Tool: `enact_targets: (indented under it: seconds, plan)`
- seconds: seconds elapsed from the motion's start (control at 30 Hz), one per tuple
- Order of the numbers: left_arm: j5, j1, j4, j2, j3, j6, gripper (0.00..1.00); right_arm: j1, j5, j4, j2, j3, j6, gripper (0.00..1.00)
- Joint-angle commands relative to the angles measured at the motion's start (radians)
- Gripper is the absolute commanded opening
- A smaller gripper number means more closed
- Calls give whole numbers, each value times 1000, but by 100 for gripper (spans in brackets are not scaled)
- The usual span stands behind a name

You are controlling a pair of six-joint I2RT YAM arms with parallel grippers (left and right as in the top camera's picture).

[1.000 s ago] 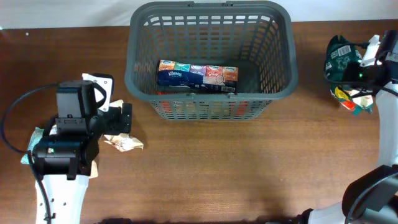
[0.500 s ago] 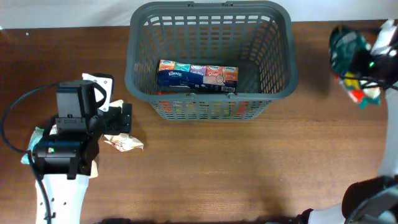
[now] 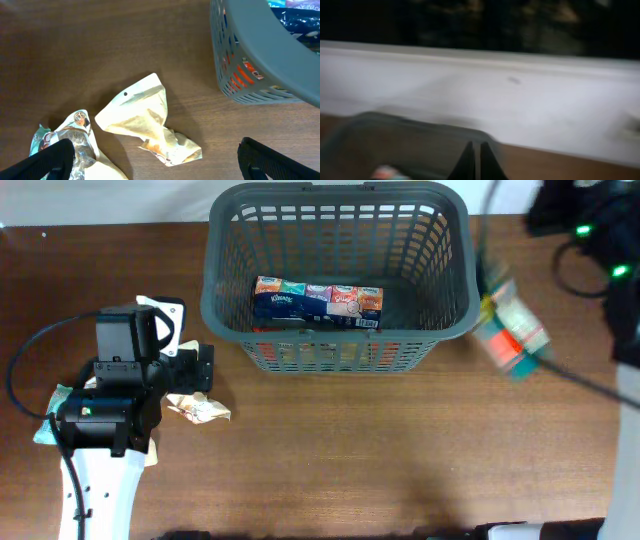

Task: Pack container

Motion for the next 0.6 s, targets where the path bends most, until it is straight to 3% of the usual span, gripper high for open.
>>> enact_targets:
  seconds: [0.0, 0.2, 0.37, 0.57]
  plan:
    - [14, -3, 2, 5, 8, -2, 99, 124, -6, 3, 5, 10, 5, 4]
    - [26, -3, 2, 4, 8, -2, 99, 239, 117, -10, 8, 10, 5, 4]
    - [56, -3, 3, 5, 8, -1, 99, 237, 148, -52, 8, 10, 5, 4]
    - [56, -3, 3, 5, 8, -1, 99, 237, 342, -129, 10, 10, -3, 4]
